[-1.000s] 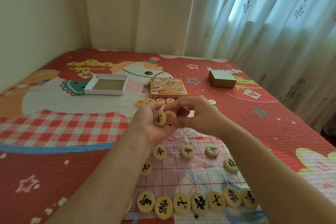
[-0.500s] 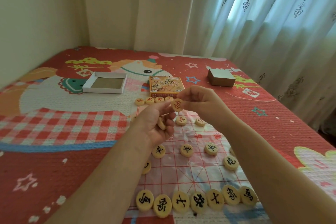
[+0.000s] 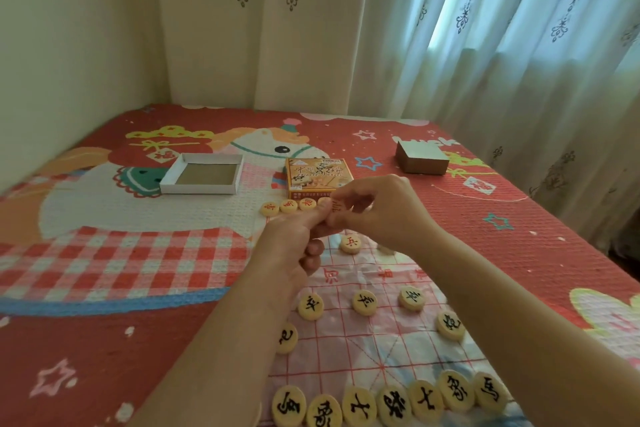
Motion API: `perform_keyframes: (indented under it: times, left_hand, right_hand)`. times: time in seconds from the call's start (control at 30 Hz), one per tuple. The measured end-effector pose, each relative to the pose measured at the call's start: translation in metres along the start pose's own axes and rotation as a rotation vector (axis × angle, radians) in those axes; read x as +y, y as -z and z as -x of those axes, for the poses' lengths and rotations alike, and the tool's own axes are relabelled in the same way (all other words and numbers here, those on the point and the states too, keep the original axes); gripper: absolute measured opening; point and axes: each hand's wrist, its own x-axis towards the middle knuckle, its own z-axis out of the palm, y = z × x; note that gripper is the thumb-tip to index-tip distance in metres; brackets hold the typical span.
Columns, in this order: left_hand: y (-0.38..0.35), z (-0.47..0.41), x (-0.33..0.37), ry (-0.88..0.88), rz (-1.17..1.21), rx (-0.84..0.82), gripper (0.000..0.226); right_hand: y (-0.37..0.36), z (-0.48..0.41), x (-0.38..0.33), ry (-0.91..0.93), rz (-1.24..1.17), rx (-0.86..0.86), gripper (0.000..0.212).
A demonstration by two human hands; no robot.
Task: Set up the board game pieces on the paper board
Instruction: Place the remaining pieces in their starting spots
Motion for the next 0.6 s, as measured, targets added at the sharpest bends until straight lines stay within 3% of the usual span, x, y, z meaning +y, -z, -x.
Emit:
perform_keyframes:
  times: [0.17,0.43,0.6]
  left_hand:
    - [0.001,-0.001,0.004,0.024,0.071,-0.022,0.013]
    - [0.018,-0.007,0.015,0.108,0.456,0.021,0.029]
    - [0.024,-0.012,0.017,0.085,0.557,0.085,0.031]
  right_hand:
    - [-0.002,-0.014,-0.006,0.074,0.118,-0.037,0.02]
    - [-0.013,-0.064,0.056,-0.066,0.346,-0.196,0.027]
    - [-0.027,-0.075,0.064,-0.077,0.371,-0.206,0.028]
